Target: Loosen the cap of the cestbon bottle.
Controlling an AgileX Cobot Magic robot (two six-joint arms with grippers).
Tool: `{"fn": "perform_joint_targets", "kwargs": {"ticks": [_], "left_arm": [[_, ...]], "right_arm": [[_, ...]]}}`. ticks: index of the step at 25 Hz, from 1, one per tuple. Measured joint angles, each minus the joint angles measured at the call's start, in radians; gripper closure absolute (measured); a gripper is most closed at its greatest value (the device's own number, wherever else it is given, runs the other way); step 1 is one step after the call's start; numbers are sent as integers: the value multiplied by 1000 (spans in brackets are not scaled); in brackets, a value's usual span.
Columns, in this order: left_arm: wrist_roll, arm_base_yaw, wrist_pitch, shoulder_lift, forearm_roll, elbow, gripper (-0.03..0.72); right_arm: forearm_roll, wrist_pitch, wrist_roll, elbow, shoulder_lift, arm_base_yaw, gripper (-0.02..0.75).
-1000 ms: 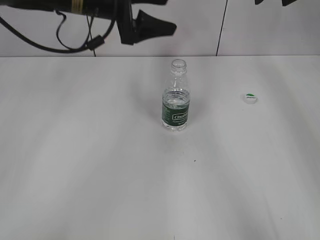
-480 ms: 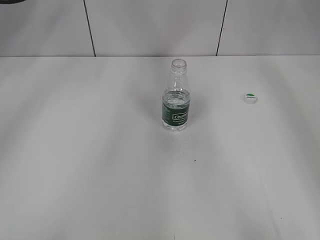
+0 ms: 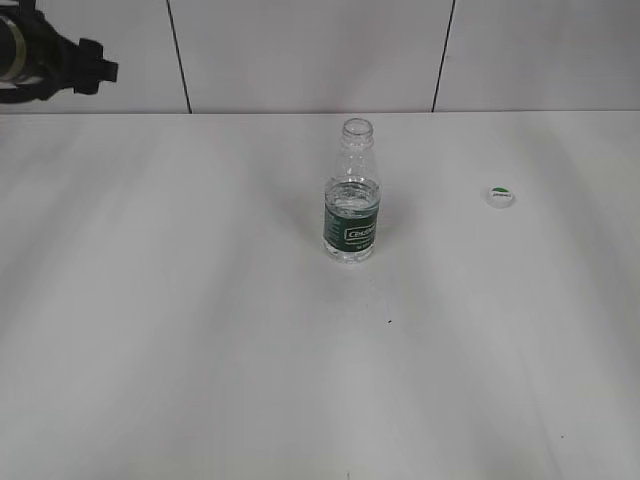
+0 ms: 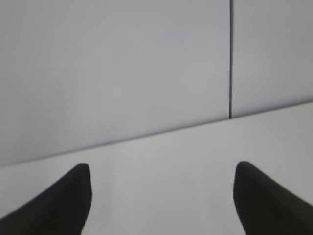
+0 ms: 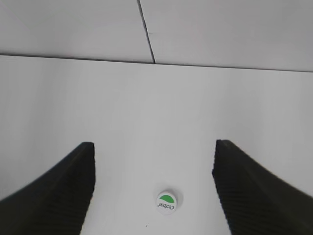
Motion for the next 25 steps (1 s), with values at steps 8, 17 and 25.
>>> {"fn": "perform_joint_targets", "kwargs": {"ticks": [8, 17, 25], "left_arm": [[-1, -8, -57, -1, -263, 88, 158], [14, -13, 6, -7, -544, 89, 161], [535, -43, 241, -10, -867, 89, 161]], "right_arm": [[0, 0, 0, 0, 0, 1, 167], [0, 0, -1, 0, 0, 1, 167], [0, 0, -30, 0, 0, 1, 167]]}}
